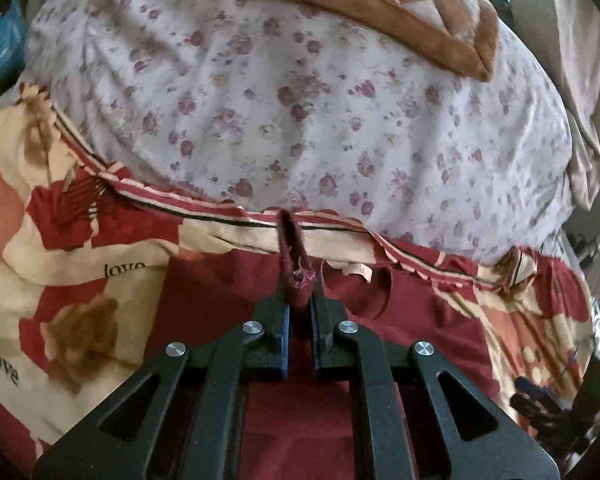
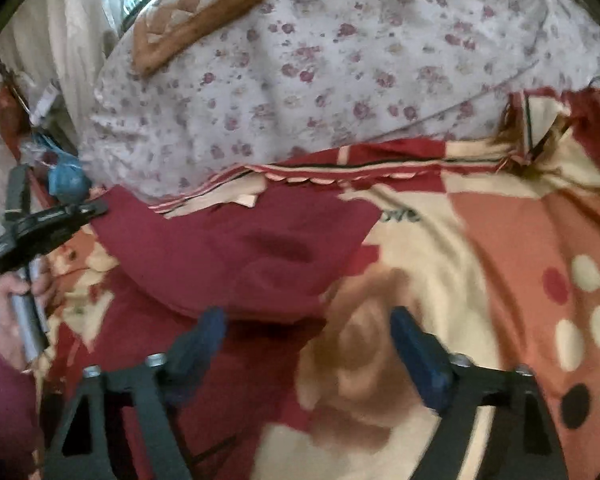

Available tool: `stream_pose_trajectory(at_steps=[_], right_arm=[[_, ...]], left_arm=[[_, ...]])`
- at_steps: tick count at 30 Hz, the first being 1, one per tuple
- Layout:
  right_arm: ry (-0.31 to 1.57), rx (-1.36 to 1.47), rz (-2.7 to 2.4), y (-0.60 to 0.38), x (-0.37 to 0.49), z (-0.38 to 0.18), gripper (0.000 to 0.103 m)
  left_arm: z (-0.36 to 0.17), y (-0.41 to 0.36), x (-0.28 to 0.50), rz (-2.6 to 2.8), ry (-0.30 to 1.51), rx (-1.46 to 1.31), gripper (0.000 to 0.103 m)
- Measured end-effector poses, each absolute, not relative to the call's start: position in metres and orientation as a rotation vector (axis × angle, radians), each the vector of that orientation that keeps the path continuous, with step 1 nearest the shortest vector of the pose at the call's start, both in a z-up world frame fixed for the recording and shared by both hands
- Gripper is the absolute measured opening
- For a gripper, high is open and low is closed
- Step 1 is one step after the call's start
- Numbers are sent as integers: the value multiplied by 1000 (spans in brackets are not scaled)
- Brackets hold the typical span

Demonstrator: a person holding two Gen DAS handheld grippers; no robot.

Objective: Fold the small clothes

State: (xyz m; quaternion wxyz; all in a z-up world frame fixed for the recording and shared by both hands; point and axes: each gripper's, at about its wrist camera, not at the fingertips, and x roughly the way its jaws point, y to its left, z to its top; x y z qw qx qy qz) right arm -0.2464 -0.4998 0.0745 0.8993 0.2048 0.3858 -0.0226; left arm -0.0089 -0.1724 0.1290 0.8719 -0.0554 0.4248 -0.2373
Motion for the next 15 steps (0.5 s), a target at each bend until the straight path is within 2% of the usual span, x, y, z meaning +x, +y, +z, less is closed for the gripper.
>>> stream_pose_trajectory(at_steps=[3,5,7,9,13,15], right_arm=[[848,321,-41,-485,-234,68,55],[875,259,-37,-477,-226,60,51],[874,257,-30,-478,-220,58,39],[857,293,-9,-482,-217,56,33],[985,170,70,-460,-220,44,33],[1001,236,145,-466,-231,51,33]], left_arm=[[141,-167,-9,-490,866,-119,7],[152,-163,-12,-490,839,-125,7],[158,-159,-11,-485,822,-132,7],[151,-154,-12,-461,832,-115,7],[108,-144,-12,-421,927,-75,7],[90,-136,-13,-405,967,-80,7]])
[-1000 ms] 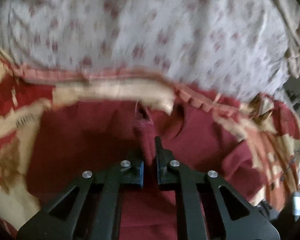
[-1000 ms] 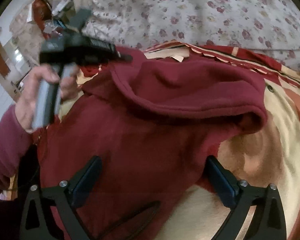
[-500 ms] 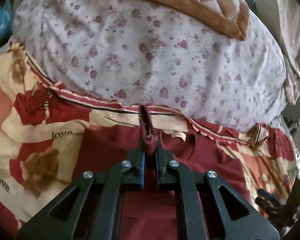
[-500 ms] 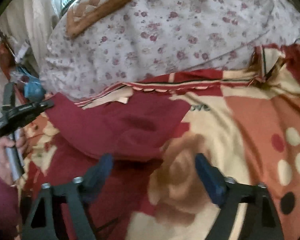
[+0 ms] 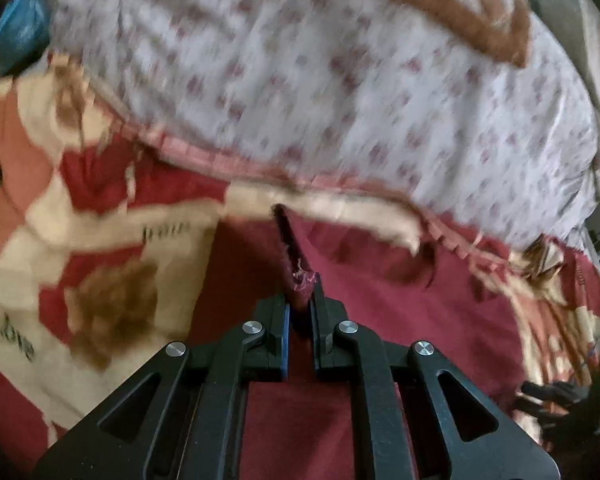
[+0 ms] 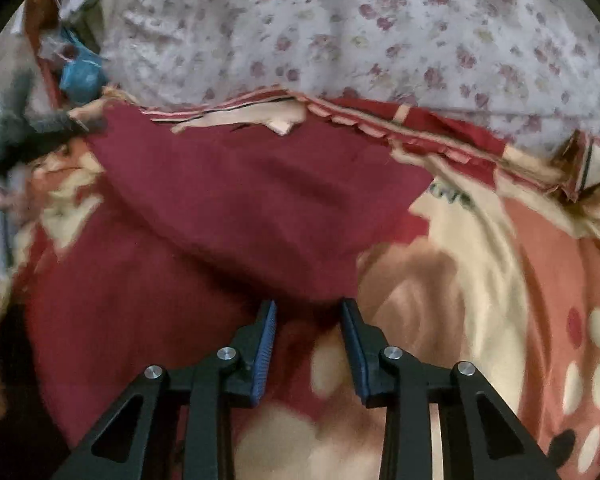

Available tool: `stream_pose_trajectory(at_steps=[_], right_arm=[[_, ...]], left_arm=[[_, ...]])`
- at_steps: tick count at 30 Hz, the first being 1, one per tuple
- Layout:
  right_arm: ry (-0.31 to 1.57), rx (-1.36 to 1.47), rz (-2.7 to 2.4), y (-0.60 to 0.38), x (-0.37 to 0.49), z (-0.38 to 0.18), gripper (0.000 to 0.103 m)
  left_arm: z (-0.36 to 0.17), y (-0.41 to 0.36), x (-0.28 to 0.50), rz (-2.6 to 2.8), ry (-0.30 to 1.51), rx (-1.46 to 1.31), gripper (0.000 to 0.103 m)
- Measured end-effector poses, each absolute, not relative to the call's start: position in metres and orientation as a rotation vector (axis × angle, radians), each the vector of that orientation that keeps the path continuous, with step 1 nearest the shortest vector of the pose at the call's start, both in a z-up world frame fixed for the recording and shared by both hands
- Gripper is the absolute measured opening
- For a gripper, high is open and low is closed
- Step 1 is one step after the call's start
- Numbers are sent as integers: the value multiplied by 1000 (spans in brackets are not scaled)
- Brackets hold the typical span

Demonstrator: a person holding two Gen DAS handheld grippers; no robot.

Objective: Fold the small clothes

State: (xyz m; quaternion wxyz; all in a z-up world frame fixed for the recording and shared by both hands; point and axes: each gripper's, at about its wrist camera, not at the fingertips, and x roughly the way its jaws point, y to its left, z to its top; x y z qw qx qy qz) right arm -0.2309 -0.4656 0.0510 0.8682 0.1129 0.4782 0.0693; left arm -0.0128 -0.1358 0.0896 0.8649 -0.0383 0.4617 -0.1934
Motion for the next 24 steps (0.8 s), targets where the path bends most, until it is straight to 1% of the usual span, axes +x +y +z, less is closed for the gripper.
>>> stream_pose_trajectory(at_steps=[2,3,4,5,6,8,9,11,12,13,15,16,19,22,24], right_arm=[[976,288,195,-474,-240,63,33],[949,263,156,-479,-242,72,36],[928,247,91,-486,-239,77,49],[910,262,33,-495,-234,79,55],[893,308,-12,-505,-225,78,64],[875,441,-51,-525,-206,69,66],[893,519,-64,-534,-191,58,66],[944,588,-53,-539,-162,35,65],[961,594,-43,-536,-155,27,60],[979,594,-35,-534,-144,21,34],[961,555,-50,-531,-141,21,15],[936,526,-57,-528,-143,28,13],[899,371,-148,-526,-145,42,12],[977,362,-181,-531,-135,21,12],[970,375,-188,-534,-137,24,14]], left_arm=[[77,-128,-13,-387,989,-94,6],[73,-125,-12,-385,999,-104,7],[72,-125,-13,-383,1003,-108,7],[70,-125,-13,-381,1005,-110,7],[71,-125,-14,-380,1003,-109,7],[70,-125,-15,-382,998,-108,7],[71,-126,-16,-383,996,-109,7],[74,-128,-18,-388,995,-111,7],[76,-129,-18,-392,993,-111,7],[79,-131,-19,-396,991,-111,7],[85,-130,-21,-416,976,-120,7],[86,-130,-23,-422,972,-126,7],[69,-133,-24,-435,1011,-129,7],[37,-139,-20,-386,1067,-95,8],[31,-135,-19,-389,1074,-131,9]])
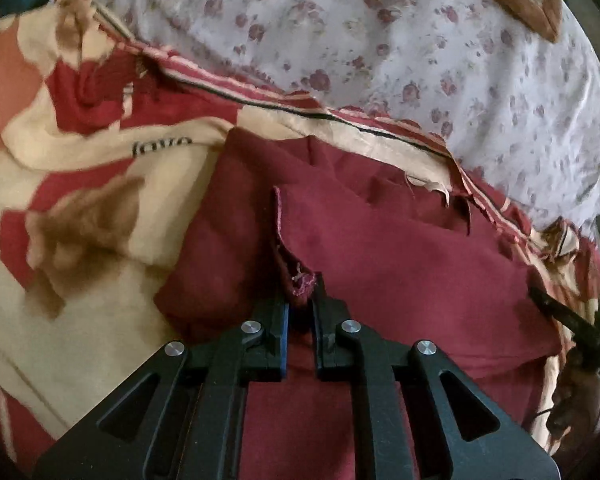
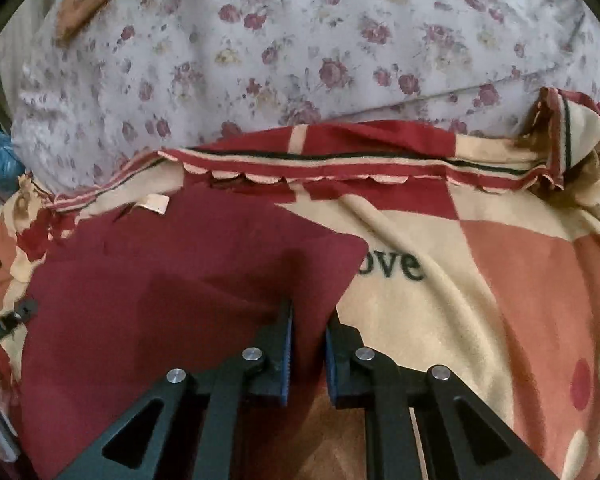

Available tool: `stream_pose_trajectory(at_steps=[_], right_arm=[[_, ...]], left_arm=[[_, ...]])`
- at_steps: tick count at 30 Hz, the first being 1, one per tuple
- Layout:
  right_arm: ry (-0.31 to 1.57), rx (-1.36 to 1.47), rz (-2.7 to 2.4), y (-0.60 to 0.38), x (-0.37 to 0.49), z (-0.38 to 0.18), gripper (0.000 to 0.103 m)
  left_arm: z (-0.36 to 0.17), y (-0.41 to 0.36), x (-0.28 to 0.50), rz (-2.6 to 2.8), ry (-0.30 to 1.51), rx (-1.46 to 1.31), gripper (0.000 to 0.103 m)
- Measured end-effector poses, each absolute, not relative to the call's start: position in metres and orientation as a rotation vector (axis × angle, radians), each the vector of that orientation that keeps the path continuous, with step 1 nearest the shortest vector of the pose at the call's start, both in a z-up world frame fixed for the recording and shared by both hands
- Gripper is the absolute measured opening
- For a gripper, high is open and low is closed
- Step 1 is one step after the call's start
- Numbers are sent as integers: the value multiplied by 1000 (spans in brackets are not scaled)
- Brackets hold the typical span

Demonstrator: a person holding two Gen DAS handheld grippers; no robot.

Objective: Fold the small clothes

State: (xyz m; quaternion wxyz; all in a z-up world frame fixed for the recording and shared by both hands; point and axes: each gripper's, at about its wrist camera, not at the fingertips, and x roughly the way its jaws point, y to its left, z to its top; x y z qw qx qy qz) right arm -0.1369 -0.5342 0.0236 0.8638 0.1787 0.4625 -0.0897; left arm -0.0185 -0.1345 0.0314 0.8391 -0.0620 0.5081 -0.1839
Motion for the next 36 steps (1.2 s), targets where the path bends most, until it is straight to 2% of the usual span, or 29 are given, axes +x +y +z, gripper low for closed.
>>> stream_pose_trajectory(at_steps=[1,3,7,12,15,17,19,21,24,30,36], right_arm=[[965,404,-194,-538,-141,29,21],[951,402,-247,-540,-154,46,27],[929,310,-116,-505,-171,68,27],[1041,143,-37,-458,-190,33,27],[1035,137,-22,-458,-203,44,27],[1014,197,-27,-468,-204,55,27],[950,238,-71,-477,-198,68,27],[946,248,-85,-480,-181,70,27],[964,227,-111,-478,-147,59,27],[1043,211,-270,-509,-104,19,27],[982,259,-339,-537,-108,32,27]], left_arm=[[34,-133,-20,-393,1066,-135,9],[41,-133,-22,-400,1048,-105,12],[52,-132,-23,-374,1008,-61,15],[45,-126,-28,-363,1045,-54,15],[55,-119,-34,-345,1014,-39,17],[68,-114,-36,-321,962,-48,22],[80,-112,-37,-318,924,-84,42],[85,-115,-35,-331,910,-108,51],[80,-128,-32,-342,924,-89,52],[34,-149,-20,-294,1043,58,52],[32,-150,-25,-299,995,97,52]])
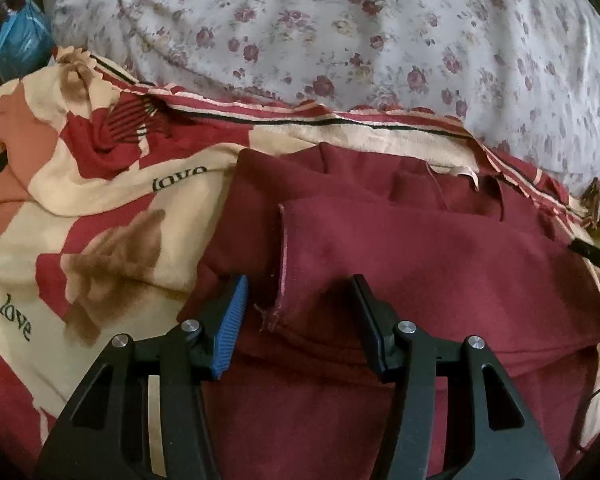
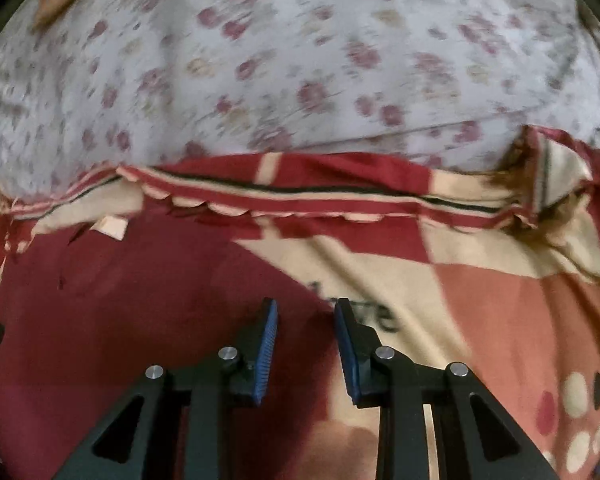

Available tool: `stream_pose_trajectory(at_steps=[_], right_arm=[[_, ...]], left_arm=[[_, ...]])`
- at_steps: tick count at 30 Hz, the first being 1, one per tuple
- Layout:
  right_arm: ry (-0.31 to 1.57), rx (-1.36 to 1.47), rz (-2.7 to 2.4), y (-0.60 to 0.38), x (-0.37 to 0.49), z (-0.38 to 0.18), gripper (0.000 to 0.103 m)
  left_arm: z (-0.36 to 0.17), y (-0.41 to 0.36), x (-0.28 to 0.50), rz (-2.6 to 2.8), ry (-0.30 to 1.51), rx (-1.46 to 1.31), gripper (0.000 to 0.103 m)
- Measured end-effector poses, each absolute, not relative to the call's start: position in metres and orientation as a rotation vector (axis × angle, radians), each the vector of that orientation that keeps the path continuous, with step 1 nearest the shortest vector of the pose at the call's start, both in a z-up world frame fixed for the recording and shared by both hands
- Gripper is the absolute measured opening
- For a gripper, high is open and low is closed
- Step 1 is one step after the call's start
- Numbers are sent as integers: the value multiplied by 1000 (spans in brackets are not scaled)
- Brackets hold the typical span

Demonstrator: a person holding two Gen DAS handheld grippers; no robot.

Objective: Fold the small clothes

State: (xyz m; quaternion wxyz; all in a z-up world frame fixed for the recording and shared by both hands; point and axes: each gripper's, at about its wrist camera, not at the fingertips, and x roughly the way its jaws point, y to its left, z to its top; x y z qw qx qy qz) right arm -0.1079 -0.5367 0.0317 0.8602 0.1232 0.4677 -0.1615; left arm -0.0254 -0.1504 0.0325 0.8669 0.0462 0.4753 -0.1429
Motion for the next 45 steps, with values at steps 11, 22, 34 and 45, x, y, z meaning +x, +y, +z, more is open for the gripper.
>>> stream_pose_trajectory(at_steps=[11,22,34,45], right_arm=[[1058,257,-209,-505,-162,31,37],[1069,207,-128,-471,-199,39,40],[1048,232,-36,-473,-257,75,46],[1174,210,230,-406,-351,52,48]], left_arm=[[37,-149,-37,-302,965,112,52],[52,-127,-73,-283,950,149,52],[65,-92,-131,-319,950,171,52],[57,-46,-201,-432,1102,101,52]])
